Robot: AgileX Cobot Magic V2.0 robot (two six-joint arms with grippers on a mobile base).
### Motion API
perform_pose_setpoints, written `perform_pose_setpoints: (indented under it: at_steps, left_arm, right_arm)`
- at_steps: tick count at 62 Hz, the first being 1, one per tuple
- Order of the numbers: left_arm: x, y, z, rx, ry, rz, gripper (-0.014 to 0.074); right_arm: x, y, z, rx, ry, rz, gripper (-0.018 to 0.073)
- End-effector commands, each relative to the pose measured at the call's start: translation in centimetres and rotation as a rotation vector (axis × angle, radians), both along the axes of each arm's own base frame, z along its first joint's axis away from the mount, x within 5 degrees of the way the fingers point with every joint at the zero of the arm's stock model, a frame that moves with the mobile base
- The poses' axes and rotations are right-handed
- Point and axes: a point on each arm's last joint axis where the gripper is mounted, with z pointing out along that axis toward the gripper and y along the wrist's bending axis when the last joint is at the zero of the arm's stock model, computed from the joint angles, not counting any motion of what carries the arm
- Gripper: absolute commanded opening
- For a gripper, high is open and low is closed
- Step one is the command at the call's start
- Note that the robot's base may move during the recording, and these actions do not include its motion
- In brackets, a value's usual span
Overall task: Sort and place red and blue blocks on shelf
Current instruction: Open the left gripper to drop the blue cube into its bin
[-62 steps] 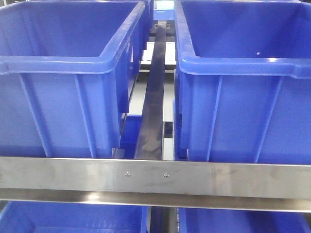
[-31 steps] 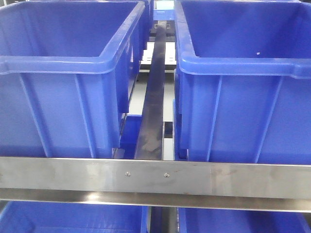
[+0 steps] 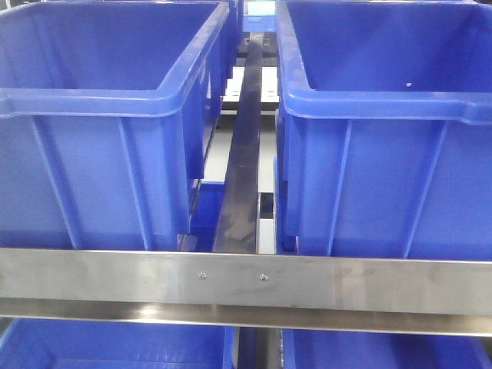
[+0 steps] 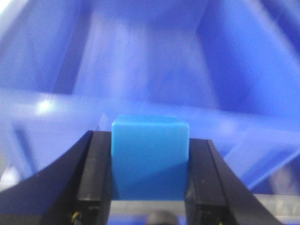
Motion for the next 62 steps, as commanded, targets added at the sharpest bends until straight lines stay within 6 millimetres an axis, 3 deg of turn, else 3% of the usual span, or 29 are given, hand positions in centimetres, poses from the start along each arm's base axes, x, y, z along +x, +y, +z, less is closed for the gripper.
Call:
perform_pose_setpoints:
  at_steps: [1, 12, 28, 47, 62]
  left_arm:
    - [0.1, -0.3, 3.4, -0.046, -0.163, -0.027, 0.0125]
    - [0.3, -0.3, 5.9, -0.058, -0.213, -0.025, 0.0125]
    - [2.6, -1.0, 8.0, -0.051, -0.186, -0.025, 0.0125]
    - [7.1, -2.3, 9.2, -0.017, -0.131, -0.034, 0.0125]
    - [10.2, -3.4, 9.3, -0.015, -0.116, -0.050, 0.0125]
  right_arm:
    - [0.3, -0.1, 3.3, -0.010, -0.179, -0.003, 0.0066]
    - [0.7, 0.0, 5.9, -0.007, -0.235, -0.003, 0.0066]
    - [3.5, 0.1, 7.6, -0.008, -0.225, -0.003, 0.0066]
    - [7.4, 0.4, 8.2, -0.008, -0.228, -0.001, 0.0066]
    - [8.8, 0.4, 7.5, -0.010, -0.195, -0.001, 0.0066]
